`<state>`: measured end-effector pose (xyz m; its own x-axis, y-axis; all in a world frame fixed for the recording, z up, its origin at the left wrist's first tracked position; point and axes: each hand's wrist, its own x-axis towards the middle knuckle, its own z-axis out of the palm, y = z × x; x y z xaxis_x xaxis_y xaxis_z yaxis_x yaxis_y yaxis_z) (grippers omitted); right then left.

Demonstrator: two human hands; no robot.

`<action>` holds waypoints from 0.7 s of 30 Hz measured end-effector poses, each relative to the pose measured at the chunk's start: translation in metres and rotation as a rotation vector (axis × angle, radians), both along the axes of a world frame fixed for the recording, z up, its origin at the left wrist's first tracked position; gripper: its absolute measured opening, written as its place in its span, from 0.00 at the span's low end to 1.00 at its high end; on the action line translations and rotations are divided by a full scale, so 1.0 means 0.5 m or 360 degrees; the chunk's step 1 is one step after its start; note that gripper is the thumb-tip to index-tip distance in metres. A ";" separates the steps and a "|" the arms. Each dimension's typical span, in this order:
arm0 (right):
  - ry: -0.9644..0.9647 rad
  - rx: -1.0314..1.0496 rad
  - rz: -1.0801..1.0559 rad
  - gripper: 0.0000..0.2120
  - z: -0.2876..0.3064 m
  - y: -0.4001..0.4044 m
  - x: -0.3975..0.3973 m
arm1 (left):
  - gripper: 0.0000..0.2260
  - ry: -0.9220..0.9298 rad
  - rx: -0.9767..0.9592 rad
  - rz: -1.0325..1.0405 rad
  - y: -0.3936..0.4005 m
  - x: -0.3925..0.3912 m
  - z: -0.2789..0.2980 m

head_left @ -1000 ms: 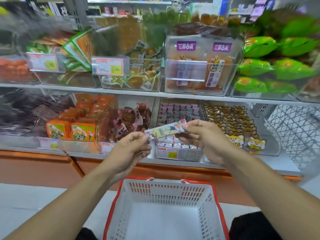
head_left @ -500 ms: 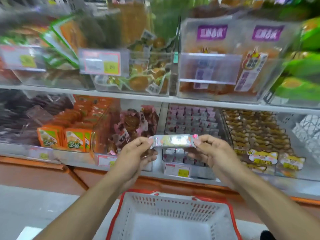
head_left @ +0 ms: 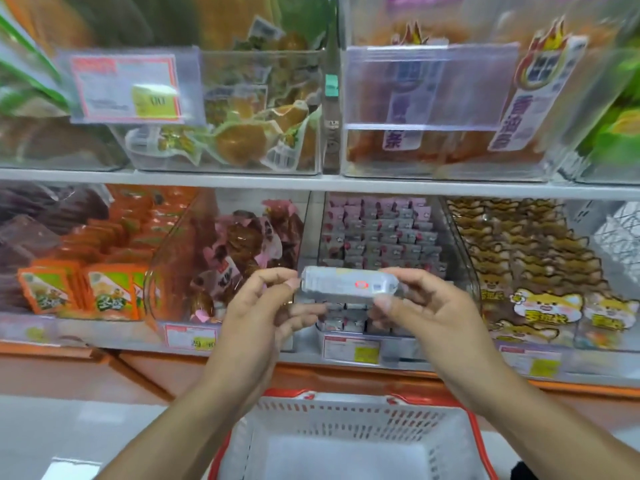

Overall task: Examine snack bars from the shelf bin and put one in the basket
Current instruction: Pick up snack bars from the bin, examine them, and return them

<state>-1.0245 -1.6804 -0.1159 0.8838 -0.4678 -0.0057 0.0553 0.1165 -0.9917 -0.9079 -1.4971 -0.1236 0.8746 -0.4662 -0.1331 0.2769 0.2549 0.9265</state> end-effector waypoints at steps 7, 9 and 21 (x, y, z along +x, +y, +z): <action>0.0180 0.0136 0.0028 0.23 0.001 -0.011 0.011 | 0.21 -0.0055 0.0147 -0.0089 0.015 -0.011 -0.013; 0.0200 0.0229 0.0095 0.21 0.005 -0.014 0.011 | 0.18 -0.0067 0.0181 -0.0071 0.017 -0.012 -0.015; 0.0052 0.0192 0.0192 0.21 -0.005 -0.030 0.013 | 0.19 0.0061 0.0205 -0.0012 0.004 -0.019 -0.009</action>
<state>-1.0181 -1.6955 -0.1183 0.9319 -0.3527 -0.0850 0.0017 0.2384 -0.9712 -0.9172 -1.4949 -0.1279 0.8642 -0.4497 -0.2256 0.3143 0.1324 0.9400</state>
